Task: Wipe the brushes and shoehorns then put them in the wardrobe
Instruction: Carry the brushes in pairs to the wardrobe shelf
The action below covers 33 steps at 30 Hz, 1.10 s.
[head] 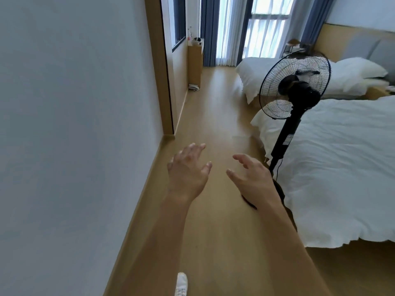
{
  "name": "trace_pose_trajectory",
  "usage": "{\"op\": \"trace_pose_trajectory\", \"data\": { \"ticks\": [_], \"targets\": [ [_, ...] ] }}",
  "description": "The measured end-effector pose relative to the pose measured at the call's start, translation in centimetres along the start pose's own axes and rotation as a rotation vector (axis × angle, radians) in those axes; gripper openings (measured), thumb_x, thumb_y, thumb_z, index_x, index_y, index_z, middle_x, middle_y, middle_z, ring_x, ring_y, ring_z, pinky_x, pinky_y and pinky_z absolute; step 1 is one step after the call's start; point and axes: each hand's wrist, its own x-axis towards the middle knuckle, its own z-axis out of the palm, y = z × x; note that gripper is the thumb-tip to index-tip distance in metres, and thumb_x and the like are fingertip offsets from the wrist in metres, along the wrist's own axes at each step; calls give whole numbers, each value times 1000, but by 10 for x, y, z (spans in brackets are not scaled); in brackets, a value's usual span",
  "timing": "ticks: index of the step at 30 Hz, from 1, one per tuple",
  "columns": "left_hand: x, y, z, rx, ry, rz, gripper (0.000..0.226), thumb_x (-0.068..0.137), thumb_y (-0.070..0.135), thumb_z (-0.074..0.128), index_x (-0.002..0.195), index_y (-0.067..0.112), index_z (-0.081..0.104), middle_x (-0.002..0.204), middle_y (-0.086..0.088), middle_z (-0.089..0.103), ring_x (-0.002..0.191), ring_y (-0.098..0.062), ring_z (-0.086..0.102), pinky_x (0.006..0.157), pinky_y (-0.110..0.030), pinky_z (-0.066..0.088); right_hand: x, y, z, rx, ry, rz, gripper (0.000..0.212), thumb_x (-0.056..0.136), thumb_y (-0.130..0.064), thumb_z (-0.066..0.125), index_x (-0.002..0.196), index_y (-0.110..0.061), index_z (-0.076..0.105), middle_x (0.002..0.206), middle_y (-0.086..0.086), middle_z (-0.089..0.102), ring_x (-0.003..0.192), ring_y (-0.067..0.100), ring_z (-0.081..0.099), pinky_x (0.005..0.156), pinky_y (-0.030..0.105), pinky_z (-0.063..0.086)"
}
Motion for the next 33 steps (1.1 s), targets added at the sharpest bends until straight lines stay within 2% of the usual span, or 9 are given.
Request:
{"op": "trace_pose_trajectory", "data": {
  "ticks": [2, 7, 11, 19, 26, 33],
  "targets": [
    [50, -9, 2, -2, -34, 30, 55, 95, 41, 56, 146, 33, 39, 154, 4, 37, 141, -20, 34, 115, -49, 29, 43, -8, 8, -26, 17, 22, 46, 91, -36, 66, 135, -26, 56, 134, 0, 58, 123, 16, 53, 94, 26, 37],
    [170, -31, 0, 10, -63, 86, 56, 96, 43, 54, 148, 34, 35, 157, 4, 33, 143, -21, 31, 116, -49, 25, 143, -32, 23, -32, 85, 52, 46, 91, -35, 67, 135, -25, 57, 134, 0, 60, 123, 16, 54, 100, 27, 39],
    [237, -46, 11, 17, -90, 121, 56, 96, 44, 53, 148, 34, 36, 156, 3, 34, 143, -21, 31, 117, -48, 25, 207, -33, 38, -39, 82, 87, 46, 91, -35, 67, 135, -26, 57, 135, -1, 59, 125, 15, 54, 96, 22, 34],
    [367, -69, 53, 9, -88, 121, 55, 95, 44, 54, 146, 34, 37, 155, 4, 36, 142, -21, 32, 116, -45, 26, 340, -11, 70, 13, 91, 111, 47, 90, -37, 68, 135, -28, 56, 135, -3, 59, 123, 14, 54, 98, 26, 39],
    [503, -67, 92, 61, -66, 94, 56, 95, 47, 53, 147, 35, 36, 155, 4, 36, 142, -22, 32, 115, -47, 29, 497, 9, 85, 55, 66, 55, 50, 91, -42, 67, 138, -31, 53, 140, -3, 57, 129, 16, 53, 104, 39, 47],
    [655, -39, 112, 64, 14, 77, 56, 96, 44, 53, 147, 33, 36, 155, 3, 36, 142, -21, 33, 116, -45, 26, 663, 21, 63, 57, 74, 5, 47, 91, -40, 68, 135, -29, 56, 134, -1, 62, 124, 17, 56, 102, 38, 48]
  ]
}}
